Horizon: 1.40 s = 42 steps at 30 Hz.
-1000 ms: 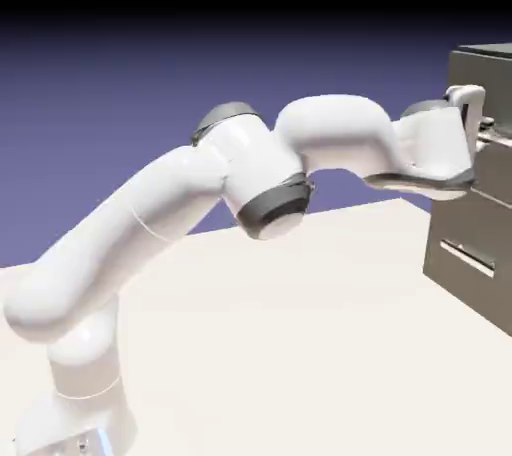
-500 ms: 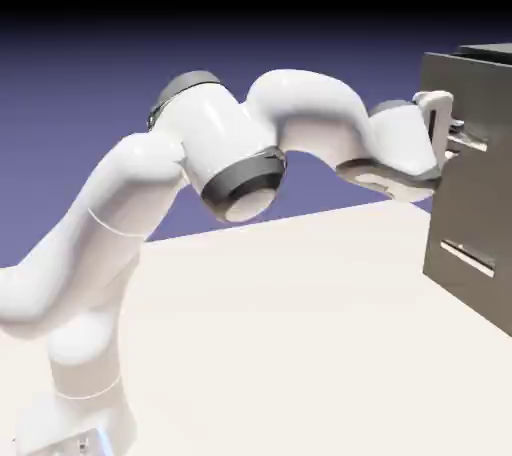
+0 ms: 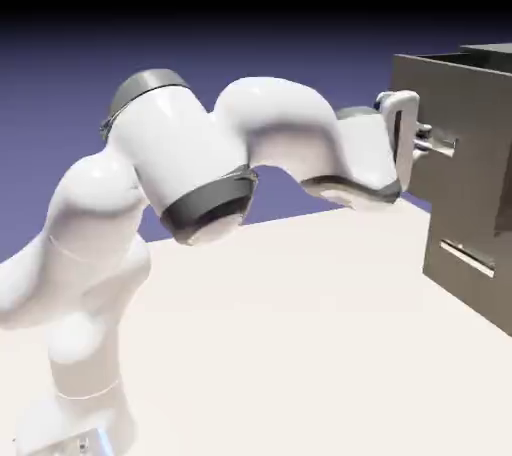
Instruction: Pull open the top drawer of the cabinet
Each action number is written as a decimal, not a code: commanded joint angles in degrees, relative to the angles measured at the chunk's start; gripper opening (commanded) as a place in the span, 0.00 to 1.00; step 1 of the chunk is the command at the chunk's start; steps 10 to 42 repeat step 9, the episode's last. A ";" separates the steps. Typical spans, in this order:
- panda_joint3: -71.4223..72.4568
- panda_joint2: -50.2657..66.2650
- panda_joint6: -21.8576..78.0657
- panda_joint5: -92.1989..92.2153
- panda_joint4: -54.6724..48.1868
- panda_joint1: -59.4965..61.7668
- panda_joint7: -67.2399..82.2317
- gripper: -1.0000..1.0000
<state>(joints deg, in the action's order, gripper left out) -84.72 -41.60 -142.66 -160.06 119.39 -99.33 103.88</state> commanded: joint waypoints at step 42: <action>12.13 -1.72 2.57 1.80 12.07 14.28 0.30 1.00</action>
